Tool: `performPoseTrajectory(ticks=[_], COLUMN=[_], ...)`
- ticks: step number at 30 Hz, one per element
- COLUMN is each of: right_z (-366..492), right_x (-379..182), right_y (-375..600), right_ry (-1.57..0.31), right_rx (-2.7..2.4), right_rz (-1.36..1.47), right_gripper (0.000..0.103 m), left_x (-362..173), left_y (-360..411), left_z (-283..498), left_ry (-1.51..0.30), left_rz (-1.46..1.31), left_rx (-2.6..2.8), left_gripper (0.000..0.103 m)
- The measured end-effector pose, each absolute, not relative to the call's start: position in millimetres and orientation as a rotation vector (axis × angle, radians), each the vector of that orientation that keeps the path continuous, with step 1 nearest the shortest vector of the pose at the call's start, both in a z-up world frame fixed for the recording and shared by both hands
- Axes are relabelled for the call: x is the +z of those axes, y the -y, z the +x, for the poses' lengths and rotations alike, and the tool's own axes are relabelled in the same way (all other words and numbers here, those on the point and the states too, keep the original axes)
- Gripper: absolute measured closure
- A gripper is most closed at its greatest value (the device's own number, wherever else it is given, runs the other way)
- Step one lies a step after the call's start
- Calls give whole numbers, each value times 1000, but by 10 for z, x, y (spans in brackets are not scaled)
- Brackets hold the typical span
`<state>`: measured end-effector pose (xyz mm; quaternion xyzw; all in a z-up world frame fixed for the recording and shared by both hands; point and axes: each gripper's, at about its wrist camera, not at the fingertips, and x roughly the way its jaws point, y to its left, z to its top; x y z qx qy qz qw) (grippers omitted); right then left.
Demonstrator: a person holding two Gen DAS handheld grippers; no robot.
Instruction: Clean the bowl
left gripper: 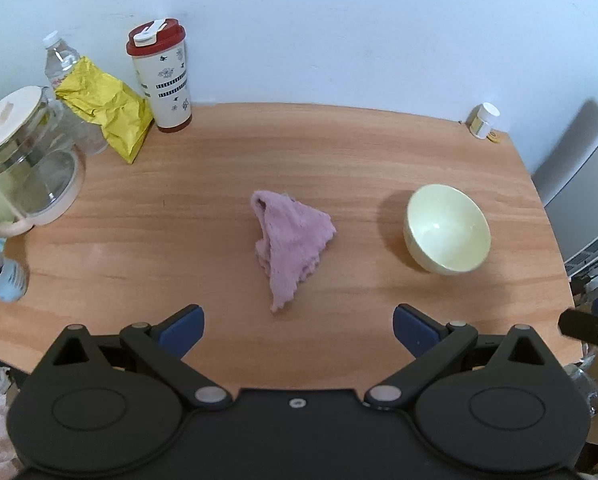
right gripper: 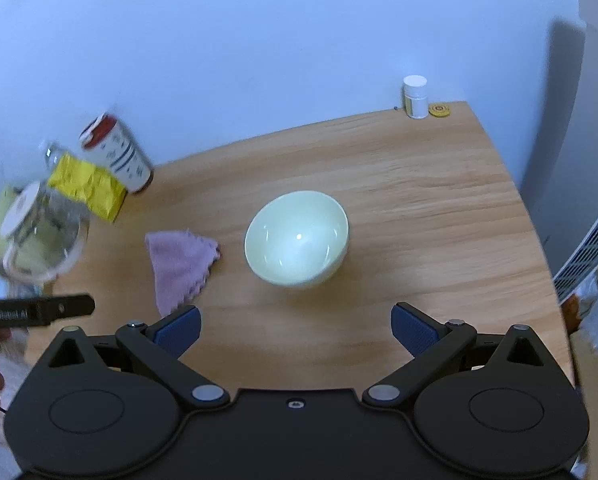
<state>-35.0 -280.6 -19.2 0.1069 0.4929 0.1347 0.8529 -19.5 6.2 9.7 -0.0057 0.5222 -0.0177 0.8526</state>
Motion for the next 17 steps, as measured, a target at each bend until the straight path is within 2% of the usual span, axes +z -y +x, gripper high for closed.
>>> performPoseTrajectory(ticks=[17], right_z=[-669], right_x=[-88], right_y=[2908], right_ry=[-1029], right_rx=[374], right_rz=[265], right_gripper=[0], left_x=[162], left_y=[280], left_z=[-514], left_ry=[-1051], left_rz=[41], left_rx=[-8], left_gripper=[0])
